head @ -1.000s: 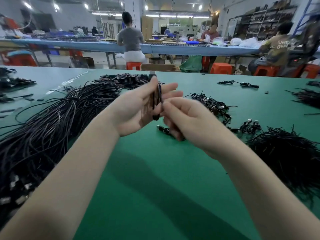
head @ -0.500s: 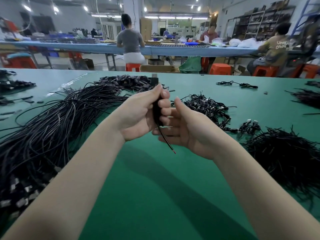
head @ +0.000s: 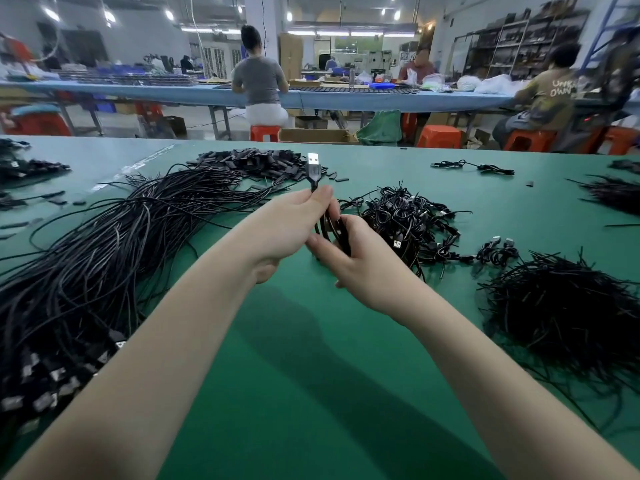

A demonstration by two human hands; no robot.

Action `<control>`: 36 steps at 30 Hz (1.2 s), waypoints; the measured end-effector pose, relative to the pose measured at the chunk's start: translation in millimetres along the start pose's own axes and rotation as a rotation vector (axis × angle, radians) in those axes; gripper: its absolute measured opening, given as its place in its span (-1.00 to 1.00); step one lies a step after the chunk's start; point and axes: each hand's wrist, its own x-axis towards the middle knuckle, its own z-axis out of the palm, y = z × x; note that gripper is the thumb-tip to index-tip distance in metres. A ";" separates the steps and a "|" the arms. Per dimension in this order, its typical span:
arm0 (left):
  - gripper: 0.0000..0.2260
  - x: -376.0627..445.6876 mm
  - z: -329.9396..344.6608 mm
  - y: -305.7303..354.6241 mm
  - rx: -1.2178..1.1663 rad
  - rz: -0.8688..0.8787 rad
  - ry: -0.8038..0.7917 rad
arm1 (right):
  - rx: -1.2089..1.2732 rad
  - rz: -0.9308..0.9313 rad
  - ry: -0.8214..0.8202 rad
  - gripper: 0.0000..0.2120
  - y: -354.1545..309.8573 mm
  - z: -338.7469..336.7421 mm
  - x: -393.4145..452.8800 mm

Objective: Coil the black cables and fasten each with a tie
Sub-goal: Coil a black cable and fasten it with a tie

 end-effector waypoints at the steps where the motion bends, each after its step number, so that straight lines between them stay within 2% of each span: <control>1: -0.65 0.9 1.1 -1.9 -0.033 0.005 -0.015 | -0.033 -0.016 0.023 -0.62 2.6 1.8 0.9; 4: -0.66 6.2 10.7 -9.2 -0.176 -0.010 -0.007 | -0.177 -0.030 0.083 -0.72 11.4 6.7 2.7; 8: -0.65 12.6 27.9 -22.7 -0.276 -0.076 0.038 | -0.461 0.066 0.112 -0.66 22.7 9.4 2.2; 10: -0.65 12.7 32.9 -29.9 -0.332 -0.171 0.012 | -0.581 0.101 0.075 -0.67 32.3 7.9 0.5; 11: -0.66 12.1 34.8 -34.3 -0.315 -0.205 0.002 | -0.593 0.125 0.036 -0.69 37.3 6.0 -1.2; 12: -0.66 11.6 36.7 -40.0 -0.188 -0.199 0.015 | -0.579 0.167 -0.013 -0.73 43.6 3.2 -3.4; 13: -0.65 11.6 38.2 -46.8 0.022 -0.151 0.062 | -0.544 0.227 -0.063 -0.73 50.3 -0.9 -5.5; 14: -0.66 12.0 39.7 -55.3 0.260 -0.039 0.195 | -0.496 0.297 -0.106 -0.69 57.4 -6.0 -7.7; 15: -0.67 10.3 41.0 -58.3 0.471 0.096 0.334 | -0.453 0.360 -0.149 -0.67 63.7 -11.7 -10.5; 16: -0.59 7.3 43.5 -60.9 0.638 0.252 0.415 | -0.434 0.401 -0.192 -0.66 68.9 -16.7 -13.4; 17: -0.45 6.6 47.5 -63.4 0.809 0.399 0.384 | -0.445 0.402 -0.232 -0.65 72.0 -21.8 -16.5; 18: -0.36 6.6 53.4 -65.4 1.018 0.496 0.255 | -0.483 0.369 -0.270 -0.65 74.0 -27.2 -19.0; 19: -0.36 6.8 58.6 -69.1 1.191 0.560 0.117 | -0.535 0.316 -0.305 -0.65 73.7 -32.2 -20.8; 20: -0.46 6.2 62.4 -71.2 1.290 0.605 0.031 | -0.591 0.259 -0.338 -0.66 71.6 -37.0 -22.1; 21: -0.61 3.1 64.3 -70.7 1.302 0.651 0.020 | -0.638 0.208 -0.368 -0.67 68.1 -41.7 -23.1; 23: -0.88 -3.0 64.6 -69.1 1.302 0.767 0.092 | -0.696 0.130 -0.408 -0.69 61.4 -51.4 -23.9; 27: -0.85 -8.8 69.3 -71.1 1.352 0.946 0.220 | -0.669 0.069 -0.489 -0.71 51.7 -64.2 -29.8; 29: -0.84 -11.4 72.2 -71.6 1.292 0.939 0.244 | -0.689 0.044 -0.512 -0.72 47.5 -67.9 -31.2; 30: -0.86 -13.8 72.9 -73.1 1.245 0.882 0.237 | -0.735 0.047 -0.513 -0.71 45.3 -73.6 -29.9; 33: -0.83 -16.6 73.3 -87.0 1.057 0.483 0.135 | -0.912 0.131 -0.383 -0.45 42.1 -106.0 -23.3; 35: -0.77 -13.6 71.3 -104.7 0.899 0.277 0.136 | -0.993 0.239 -0.316 -0.52 48.0 -126.2 -24.3; 36: -0.73 -12.2 69.4 -111.7 0.790 0.226 0.128 | -1.026 0.288 -0.357 -0.60 52.4 -130.2 -27.8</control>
